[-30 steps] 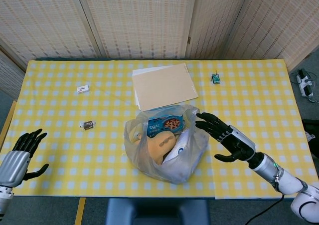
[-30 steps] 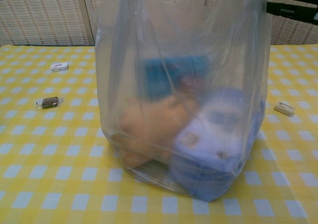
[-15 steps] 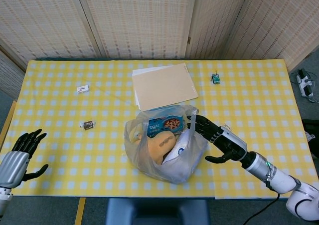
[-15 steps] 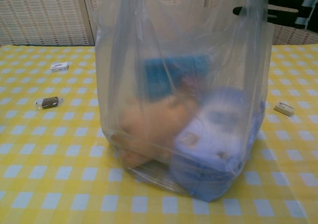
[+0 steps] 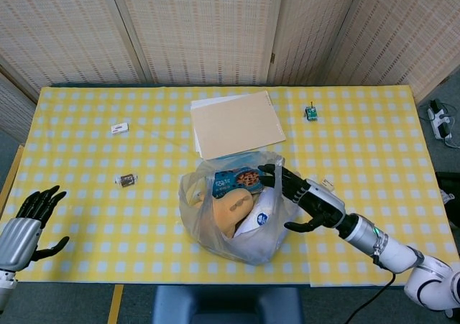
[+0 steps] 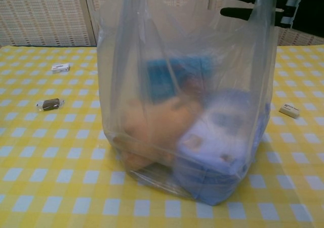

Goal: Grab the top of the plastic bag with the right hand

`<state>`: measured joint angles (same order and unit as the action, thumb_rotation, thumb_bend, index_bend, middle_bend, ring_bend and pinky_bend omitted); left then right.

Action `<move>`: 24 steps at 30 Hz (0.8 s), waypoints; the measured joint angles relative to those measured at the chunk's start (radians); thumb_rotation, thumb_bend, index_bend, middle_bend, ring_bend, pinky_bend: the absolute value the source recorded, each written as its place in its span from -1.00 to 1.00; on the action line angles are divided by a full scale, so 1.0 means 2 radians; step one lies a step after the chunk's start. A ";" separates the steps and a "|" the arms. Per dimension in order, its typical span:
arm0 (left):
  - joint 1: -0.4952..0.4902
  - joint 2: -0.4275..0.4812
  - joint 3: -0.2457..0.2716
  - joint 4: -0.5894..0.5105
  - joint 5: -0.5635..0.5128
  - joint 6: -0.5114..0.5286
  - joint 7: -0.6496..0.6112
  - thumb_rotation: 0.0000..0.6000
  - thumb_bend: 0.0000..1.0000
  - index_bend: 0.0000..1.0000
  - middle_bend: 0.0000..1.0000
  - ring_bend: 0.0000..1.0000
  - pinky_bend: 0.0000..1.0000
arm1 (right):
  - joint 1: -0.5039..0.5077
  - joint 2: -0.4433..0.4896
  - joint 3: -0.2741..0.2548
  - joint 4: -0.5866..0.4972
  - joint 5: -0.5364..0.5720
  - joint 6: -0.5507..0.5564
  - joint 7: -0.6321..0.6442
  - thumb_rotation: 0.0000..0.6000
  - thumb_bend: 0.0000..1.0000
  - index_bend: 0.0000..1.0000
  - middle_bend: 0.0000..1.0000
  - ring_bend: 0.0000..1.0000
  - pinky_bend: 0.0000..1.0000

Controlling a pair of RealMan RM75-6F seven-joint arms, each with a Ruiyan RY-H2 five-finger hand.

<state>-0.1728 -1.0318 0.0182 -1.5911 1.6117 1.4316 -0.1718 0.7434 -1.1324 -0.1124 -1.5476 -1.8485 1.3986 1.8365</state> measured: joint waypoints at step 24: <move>0.001 0.003 0.002 0.001 0.006 0.005 -0.009 1.00 -0.36 -0.97 -0.90 -0.90 -0.98 | 0.026 0.001 -0.003 -0.051 -0.023 -0.009 -0.045 1.00 -0.42 -1.00 -1.00 -0.90 -1.00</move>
<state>-0.1706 -1.0254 0.0218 -1.5883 1.6241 1.4411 -0.1902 0.7951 -1.1305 -0.1178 -1.6502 -1.8941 1.3799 1.7463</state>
